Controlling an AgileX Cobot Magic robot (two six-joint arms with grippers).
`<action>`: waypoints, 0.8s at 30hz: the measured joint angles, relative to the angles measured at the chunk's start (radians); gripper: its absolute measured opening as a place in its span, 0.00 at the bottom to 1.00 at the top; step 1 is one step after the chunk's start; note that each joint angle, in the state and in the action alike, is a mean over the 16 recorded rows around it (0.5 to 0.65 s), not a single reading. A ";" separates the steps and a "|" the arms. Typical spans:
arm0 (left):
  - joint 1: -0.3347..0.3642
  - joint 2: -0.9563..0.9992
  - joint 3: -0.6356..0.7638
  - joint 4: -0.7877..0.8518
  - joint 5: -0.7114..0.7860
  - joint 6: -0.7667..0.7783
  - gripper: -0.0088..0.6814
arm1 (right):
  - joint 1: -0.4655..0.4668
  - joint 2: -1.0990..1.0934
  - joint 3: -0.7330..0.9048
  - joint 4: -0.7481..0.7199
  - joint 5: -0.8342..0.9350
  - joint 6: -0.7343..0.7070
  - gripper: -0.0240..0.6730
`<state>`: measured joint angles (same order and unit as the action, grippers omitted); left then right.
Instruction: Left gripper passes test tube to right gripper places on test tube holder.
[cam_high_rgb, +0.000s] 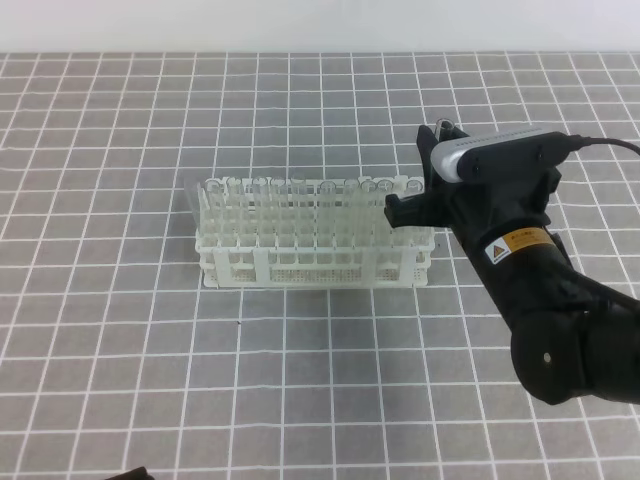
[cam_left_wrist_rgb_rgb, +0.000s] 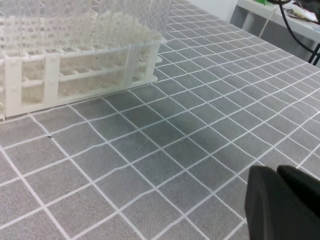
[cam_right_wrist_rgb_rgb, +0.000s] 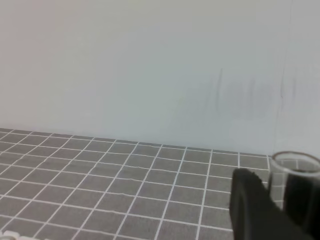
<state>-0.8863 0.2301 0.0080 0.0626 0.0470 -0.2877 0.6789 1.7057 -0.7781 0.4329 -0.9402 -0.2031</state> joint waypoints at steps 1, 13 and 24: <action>0.000 0.000 0.001 0.000 0.000 0.000 0.01 | 0.000 0.000 0.000 0.000 0.000 -0.001 0.18; 0.000 0.000 0.001 0.000 0.000 0.000 0.01 | 0.000 0.013 -0.001 -0.001 -0.011 -0.011 0.18; 0.000 0.000 0.000 0.000 0.001 0.000 0.01 | 0.000 0.039 -0.002 -0.002 -0.049 0.002 0.18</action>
<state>-0.8864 0.2298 0.0080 0.0626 0.0479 -0.2876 0.6789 1.7449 -0.7799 0.4305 -0.9891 -0.2013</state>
